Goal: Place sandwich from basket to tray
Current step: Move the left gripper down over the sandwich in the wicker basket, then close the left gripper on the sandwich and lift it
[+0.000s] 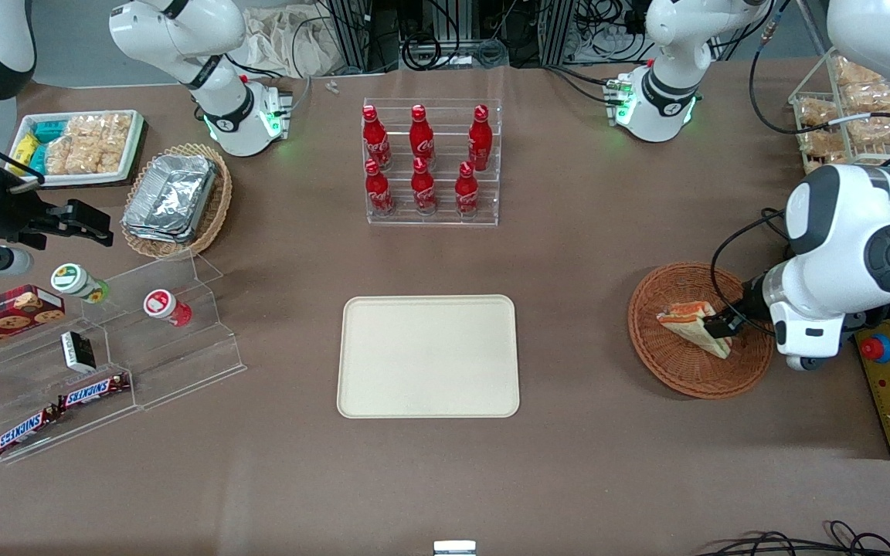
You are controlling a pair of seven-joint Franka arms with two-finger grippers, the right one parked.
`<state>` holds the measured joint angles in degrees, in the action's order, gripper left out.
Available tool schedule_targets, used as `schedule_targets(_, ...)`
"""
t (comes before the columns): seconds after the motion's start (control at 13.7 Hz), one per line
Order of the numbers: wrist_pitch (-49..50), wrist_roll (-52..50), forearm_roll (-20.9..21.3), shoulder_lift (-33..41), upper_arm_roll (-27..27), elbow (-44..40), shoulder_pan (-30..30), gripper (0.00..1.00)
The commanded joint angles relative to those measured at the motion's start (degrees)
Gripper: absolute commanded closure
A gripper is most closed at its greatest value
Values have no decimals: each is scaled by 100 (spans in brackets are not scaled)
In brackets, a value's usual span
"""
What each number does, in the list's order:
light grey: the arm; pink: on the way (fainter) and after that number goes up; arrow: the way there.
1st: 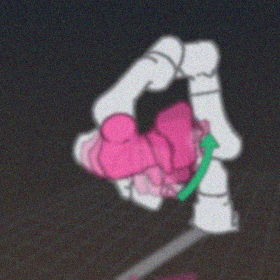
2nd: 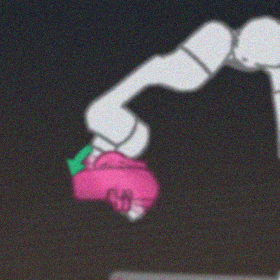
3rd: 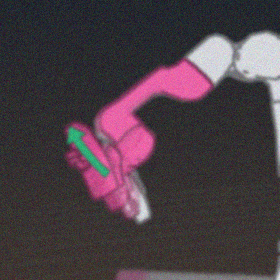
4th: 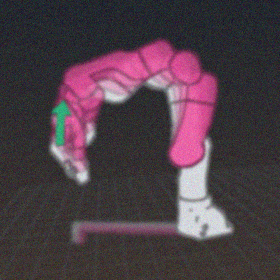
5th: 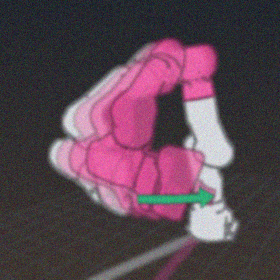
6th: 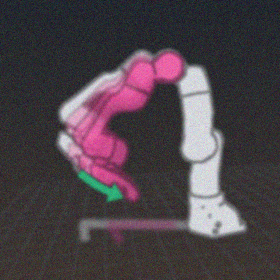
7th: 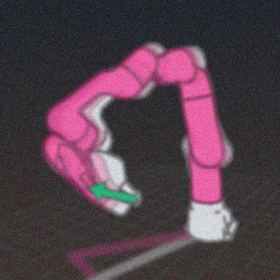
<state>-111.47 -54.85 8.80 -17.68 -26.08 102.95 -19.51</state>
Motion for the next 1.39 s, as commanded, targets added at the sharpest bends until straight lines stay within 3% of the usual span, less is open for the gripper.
schedule_targets(0.0, -602, -842, 95, -59, 76, 418, -62, 0)
schedule_targets(0.51, -1351, -1580, 104, -393, 376, 744, -44, 0)
schedule_targets(1.24, -2326, -1721, 104, -718, 569, 1439, 8, 0)
schedule_targets(1.32, -2335, -1818, 104, -745, 569, 1386, 9, 6)
